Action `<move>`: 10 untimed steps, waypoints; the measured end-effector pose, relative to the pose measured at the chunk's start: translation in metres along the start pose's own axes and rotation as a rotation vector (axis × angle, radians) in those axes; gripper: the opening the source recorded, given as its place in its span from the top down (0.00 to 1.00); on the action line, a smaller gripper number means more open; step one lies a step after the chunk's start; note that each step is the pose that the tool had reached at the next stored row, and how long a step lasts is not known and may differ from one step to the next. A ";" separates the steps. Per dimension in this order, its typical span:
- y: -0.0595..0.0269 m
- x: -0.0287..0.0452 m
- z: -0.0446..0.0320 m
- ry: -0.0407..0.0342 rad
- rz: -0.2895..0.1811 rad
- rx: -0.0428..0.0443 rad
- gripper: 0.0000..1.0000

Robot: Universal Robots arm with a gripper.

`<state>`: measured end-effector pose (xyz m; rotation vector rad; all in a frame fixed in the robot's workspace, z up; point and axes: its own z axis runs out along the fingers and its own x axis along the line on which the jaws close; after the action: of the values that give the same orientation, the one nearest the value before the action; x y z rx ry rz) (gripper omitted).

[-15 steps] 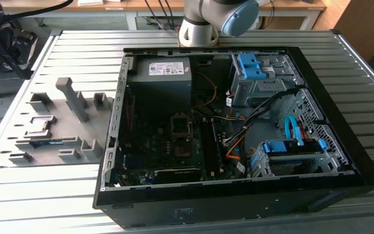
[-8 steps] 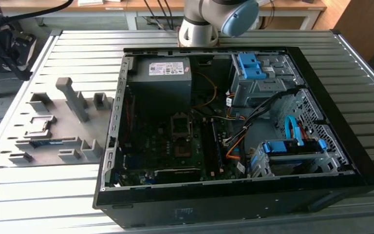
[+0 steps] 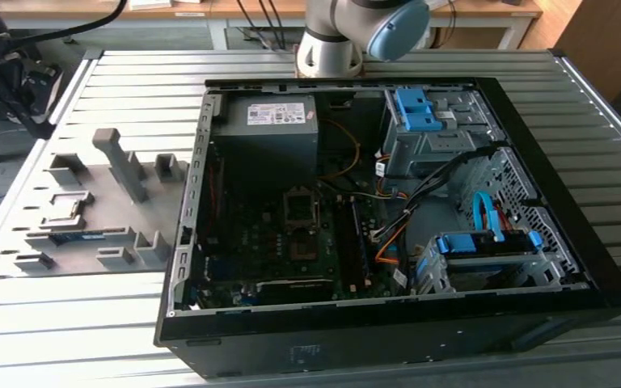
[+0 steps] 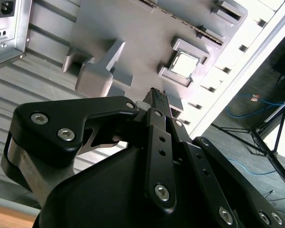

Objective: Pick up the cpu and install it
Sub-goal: 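Reach for the cpu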

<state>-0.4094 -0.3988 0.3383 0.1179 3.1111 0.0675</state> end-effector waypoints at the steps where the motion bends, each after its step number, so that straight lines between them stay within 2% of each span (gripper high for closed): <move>1: -0.0001 0.0003 0.0016 0.0000 0.000 0.0000 0.90; 6: -0.0004 0.0031 0.0103 -0.0001 0.000 0.0005 0.90; 10: -0.0008 0.0092 0.0174 -0.0002 0.000 0.0010 0.90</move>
<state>-0.4182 -0.3981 0.3206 0.1178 3.1110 0.0659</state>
